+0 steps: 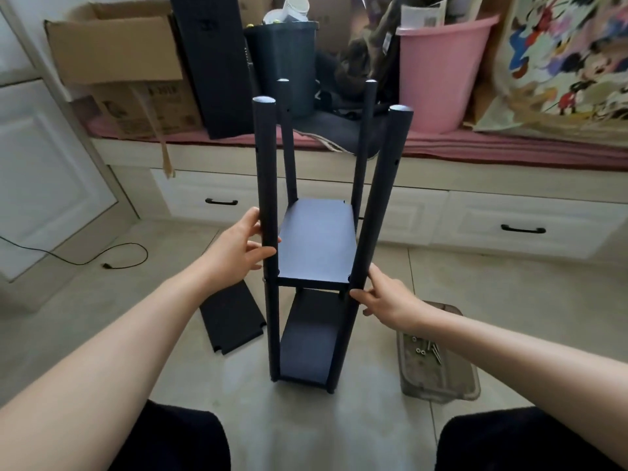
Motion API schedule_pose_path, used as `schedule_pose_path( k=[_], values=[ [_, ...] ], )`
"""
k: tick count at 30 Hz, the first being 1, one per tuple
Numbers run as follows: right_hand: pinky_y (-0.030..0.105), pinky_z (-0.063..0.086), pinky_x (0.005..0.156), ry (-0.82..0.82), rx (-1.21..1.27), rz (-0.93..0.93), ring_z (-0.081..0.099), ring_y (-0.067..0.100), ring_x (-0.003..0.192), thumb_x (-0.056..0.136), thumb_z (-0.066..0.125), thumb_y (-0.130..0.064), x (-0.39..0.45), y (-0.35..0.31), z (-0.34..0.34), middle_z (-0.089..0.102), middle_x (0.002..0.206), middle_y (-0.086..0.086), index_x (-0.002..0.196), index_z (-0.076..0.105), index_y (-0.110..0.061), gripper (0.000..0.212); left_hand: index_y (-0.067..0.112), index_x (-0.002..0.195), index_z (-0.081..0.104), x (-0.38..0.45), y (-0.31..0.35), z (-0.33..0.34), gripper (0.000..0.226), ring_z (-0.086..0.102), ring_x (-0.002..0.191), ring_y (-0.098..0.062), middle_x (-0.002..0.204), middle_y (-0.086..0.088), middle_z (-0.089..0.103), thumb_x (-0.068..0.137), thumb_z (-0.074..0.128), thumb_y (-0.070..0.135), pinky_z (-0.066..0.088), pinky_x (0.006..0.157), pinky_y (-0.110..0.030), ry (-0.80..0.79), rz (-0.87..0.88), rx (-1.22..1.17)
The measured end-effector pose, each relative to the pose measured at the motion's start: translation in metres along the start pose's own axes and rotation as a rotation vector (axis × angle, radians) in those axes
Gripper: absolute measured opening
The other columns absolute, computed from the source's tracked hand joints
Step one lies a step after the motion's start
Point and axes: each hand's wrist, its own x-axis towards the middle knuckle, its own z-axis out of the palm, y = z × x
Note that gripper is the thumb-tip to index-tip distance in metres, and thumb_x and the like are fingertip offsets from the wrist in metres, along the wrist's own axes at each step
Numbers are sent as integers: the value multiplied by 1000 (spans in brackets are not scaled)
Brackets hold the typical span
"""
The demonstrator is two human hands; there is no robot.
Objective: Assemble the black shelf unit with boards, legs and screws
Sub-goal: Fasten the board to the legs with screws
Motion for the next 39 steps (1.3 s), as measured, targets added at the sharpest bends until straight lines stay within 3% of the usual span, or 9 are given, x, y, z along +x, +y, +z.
schedule_pose_path(
  k=[7,10,14,17,20,23,30,34,39],
  values=[
    [23,44,75,-61,-215,-67,64,14,92,94,65,-31,3,-8,-7,72,106,-1,109,70,-17,21,43,131,39,-13,-17,8,55,66,94,2,113,23,63,97,64,7,51,92,-32,52,-59,89],
    [19,45,69,-79,-238,-94,64,11,87,94,63,-35,2,-12,-8,72,102,-5,105,70,-19,21,34,139,40,-18,-20,10,55,65,96,1,121,12,64,97,63,5,51,96,-34,78,-84,101],
    [10,39,61,7,-164,-188,58,-3,79,92,60,-48,0,-23,-11,65,95,-12,99,58,-33,17,18,130,44,-21,-15,17,39,69,95,-20,116,0,65,97,63,8,55,87,-41,176,-148,233],
    [7,40,57,88,-47,-240,61,-7,74,90,63,-48,-1,-31,-14,64,89,-15,87,51,-42,14,7,112,50,-27,-9,35,26,68,91,-32,102,-11,66,93,65,17,58,83,-47,183,-399,327],
    [8,39,58,115,-51,-258,63,-1,76,91,64,-43,-4,-34,-14,64,87,-15,83,49,-41,18,3,99,61,-39,-2,71,22,72,70,-23,91,-11,71,92,66,23,63,71,-36,6,-628,60],
    [16,44,63,125,-47,-261,66,9,81,92,65,-39,-4,-33,-14,64,87,-11,83,48,-39,19,4,122,58,-46,2,109,39,73,72,-16,96,-7,70,96,66,34,58,56,-25,-94,-728,-286],
    [32,55,76,118,-51,-249,68,16,83,93,65,-33,-4,-27,-19,68,92,-4,97,55,-32,12,-4,128,56,-32,-3,146,39,67,108,-31,119,-23,67,98,67,17,54,90,-39,169,-776,-1111],
    [34,57,77,125,-59,-255,69,13,81,92,66,-33,-5,-22,-21,69,89,-8,85,47,-43,22,-7,122,61,-23,4,150,30,72,96,-30,112,-23,72,97,65,9,57,73,-29,187,-692,-1221],
    [33,57,76,140,-93,-255,69,11,80,92,65,-33,-4,-17,-23,70,90,-8,87,41,-49,30,-6,122,58,-17,4,155,26,71,86,-24,104,-17,71,99,61,6,55,68,-26,193,-707,-1073]
  ],
)
